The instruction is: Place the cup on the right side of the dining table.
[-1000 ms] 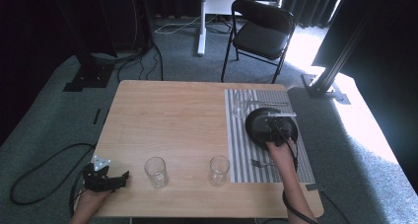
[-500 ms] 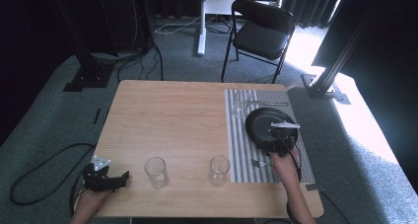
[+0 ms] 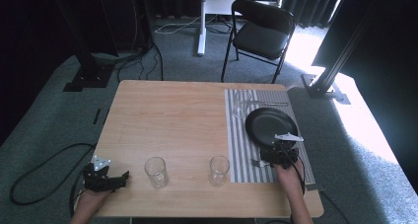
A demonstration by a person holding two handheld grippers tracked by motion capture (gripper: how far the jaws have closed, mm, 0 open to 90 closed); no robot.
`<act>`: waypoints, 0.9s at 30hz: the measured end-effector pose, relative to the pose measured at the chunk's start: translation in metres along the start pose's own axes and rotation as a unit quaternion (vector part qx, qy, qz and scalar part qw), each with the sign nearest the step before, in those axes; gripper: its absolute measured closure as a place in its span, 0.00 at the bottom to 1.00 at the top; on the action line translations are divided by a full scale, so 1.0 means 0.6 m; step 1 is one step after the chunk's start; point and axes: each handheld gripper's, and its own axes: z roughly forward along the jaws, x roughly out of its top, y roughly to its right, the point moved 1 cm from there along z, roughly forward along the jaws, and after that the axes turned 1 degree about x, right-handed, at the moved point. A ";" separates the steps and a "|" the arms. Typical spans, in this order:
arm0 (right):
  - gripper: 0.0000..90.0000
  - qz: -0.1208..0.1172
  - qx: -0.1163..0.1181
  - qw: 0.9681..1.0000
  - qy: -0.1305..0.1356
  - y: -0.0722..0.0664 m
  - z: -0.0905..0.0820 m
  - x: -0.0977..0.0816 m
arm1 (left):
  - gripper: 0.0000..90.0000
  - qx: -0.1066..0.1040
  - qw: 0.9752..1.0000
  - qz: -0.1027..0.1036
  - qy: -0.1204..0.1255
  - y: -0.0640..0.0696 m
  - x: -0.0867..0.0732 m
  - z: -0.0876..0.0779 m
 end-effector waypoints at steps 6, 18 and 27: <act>0.13 0.006 0.001 1.000 0.000 0.006 -0.006 -0.019 | 0.00 0.000 1.000 0.000 0.000 0.000 0.000 0.000; 0.13 0.019 0.004 1.000 0.005 0.025 -0.024 -0.060 | 0.01 0.000 1.000 -0.001 0.000 0.000 0.000 0.000; 0.13 0.027 0.000 1.000 -0.005 0.040 -0.031 -0.092 | 0.00 0.000 1.000 -0.001 0.000 0.000 0.000 0.000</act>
